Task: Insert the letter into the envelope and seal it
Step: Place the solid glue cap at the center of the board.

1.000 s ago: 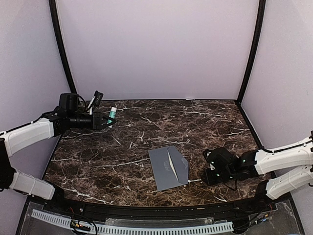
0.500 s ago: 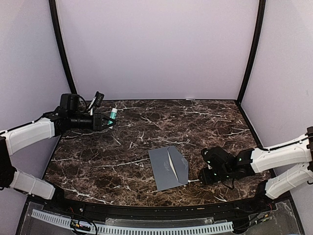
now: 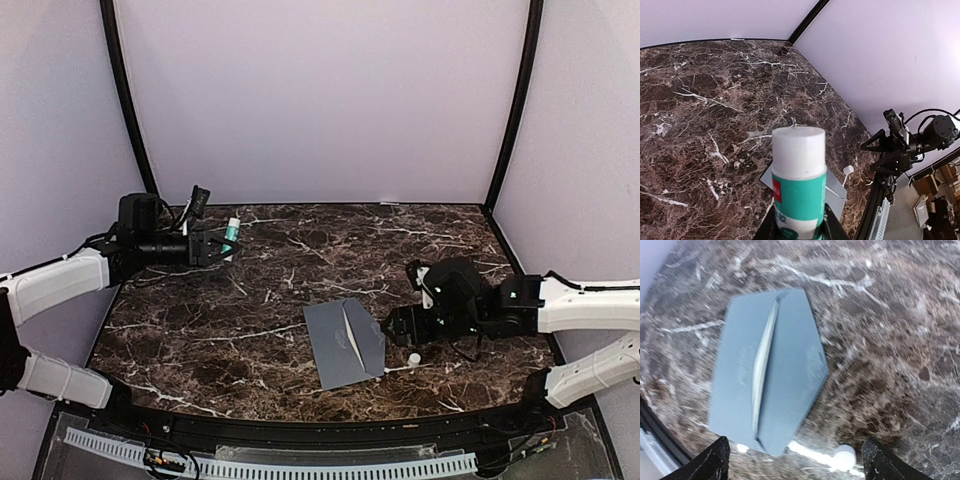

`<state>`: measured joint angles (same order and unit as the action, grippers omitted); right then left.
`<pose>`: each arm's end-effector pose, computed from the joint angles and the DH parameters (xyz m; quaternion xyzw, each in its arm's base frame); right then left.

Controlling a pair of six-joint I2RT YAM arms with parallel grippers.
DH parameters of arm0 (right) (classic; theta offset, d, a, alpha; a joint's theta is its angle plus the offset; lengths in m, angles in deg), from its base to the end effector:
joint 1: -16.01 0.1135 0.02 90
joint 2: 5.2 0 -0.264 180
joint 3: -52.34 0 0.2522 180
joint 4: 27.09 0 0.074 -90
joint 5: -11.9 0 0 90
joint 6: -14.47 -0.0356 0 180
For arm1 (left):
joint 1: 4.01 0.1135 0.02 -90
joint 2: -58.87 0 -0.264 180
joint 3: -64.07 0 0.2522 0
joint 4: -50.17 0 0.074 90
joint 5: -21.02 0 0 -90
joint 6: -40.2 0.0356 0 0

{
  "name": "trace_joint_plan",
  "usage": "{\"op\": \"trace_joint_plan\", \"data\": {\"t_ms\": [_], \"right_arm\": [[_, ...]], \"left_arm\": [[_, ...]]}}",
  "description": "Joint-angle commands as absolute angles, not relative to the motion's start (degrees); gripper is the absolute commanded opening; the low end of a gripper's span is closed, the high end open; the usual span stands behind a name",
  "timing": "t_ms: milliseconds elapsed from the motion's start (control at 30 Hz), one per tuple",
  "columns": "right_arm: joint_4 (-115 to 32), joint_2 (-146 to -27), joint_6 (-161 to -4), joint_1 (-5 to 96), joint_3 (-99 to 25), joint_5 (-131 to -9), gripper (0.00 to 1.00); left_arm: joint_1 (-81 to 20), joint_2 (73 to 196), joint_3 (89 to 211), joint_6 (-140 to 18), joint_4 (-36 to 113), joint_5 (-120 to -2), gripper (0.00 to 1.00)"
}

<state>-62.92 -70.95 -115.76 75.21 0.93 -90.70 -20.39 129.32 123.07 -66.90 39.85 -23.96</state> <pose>0.1222 0.1898 0.2082 -0.1171 0.9279 0.1916 0.2976 0.2528 -0.1006 0.2754 0.2099 0.7662 -0.4528 0.4049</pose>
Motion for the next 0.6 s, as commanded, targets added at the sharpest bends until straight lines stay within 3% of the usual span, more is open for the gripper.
{"op": "trace_joint_plan", "data": {"t_ms": [0,367,567], "right_arm": [[-60.55,-69.27,-115.97,74.51,-7.54,-86.41,0.89],[-35.09,-72.74,-117.78,73.13,-15.85,-66.24,0.89],[-27.15,-75.52,-117.93,73.24,-20.83,-57.57,0.84]], "left_arm": [[-24.65,125.70,122.99,-75.93,48.22,-23.95,0.10],[-41.55,125.62,127.62,-85.43,55.13,-27.31,0.10],[-48.11,124.26,127.78,-89.11,63.51,-26.48,0.10]]}}
